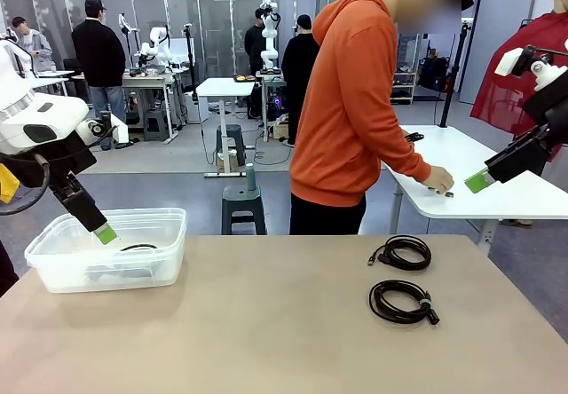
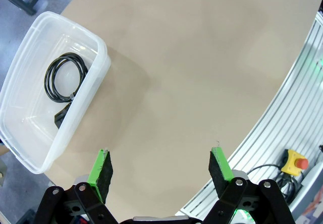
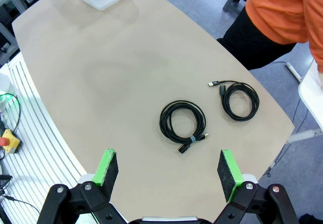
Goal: Organize and store the cables.
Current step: Place the Power Cable into the Organizing box.
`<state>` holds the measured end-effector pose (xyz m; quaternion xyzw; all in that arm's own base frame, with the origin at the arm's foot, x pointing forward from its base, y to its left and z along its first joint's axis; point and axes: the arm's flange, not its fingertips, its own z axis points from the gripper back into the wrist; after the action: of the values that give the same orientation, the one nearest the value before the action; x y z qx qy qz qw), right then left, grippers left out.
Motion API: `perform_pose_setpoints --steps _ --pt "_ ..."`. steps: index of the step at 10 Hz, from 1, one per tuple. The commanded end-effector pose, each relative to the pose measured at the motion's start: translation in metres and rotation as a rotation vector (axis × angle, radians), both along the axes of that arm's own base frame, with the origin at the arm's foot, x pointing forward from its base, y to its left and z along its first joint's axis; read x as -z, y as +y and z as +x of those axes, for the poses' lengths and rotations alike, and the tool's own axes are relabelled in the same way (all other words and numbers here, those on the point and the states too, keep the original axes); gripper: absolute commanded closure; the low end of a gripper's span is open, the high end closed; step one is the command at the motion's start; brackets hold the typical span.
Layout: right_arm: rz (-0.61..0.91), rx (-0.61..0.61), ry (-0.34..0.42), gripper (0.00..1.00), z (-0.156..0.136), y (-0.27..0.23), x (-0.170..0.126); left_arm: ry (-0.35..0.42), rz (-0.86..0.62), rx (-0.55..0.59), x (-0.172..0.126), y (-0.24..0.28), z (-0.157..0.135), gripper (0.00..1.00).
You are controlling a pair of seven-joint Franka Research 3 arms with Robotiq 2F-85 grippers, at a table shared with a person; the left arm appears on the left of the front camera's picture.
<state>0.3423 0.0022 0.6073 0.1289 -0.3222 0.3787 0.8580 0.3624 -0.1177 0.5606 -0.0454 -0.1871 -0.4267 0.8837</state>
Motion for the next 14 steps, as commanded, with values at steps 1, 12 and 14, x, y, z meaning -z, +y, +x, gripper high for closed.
perform_pose_setpoints --steps 1,12,14 --pt "0.0 -0.006 0.0 0.0 0.0002 -0.0004 0.0004 0.017 0.009 -0.014 -0.0041 0.0001 -0.0022 0.04" --pt "0.0 -0.006 0.0 0.0 0.0002 -0.0004 0.0004 0.017 0.009 -0.014 -0.0041 0.0001 -0.0022 0.04" --pt "0.0 -0.006 0.0 0.0 0.0002 -0.0004 0.0004 0.017 0.009 -0.014 -0.0041 0.0001 -0.0022 0.04"
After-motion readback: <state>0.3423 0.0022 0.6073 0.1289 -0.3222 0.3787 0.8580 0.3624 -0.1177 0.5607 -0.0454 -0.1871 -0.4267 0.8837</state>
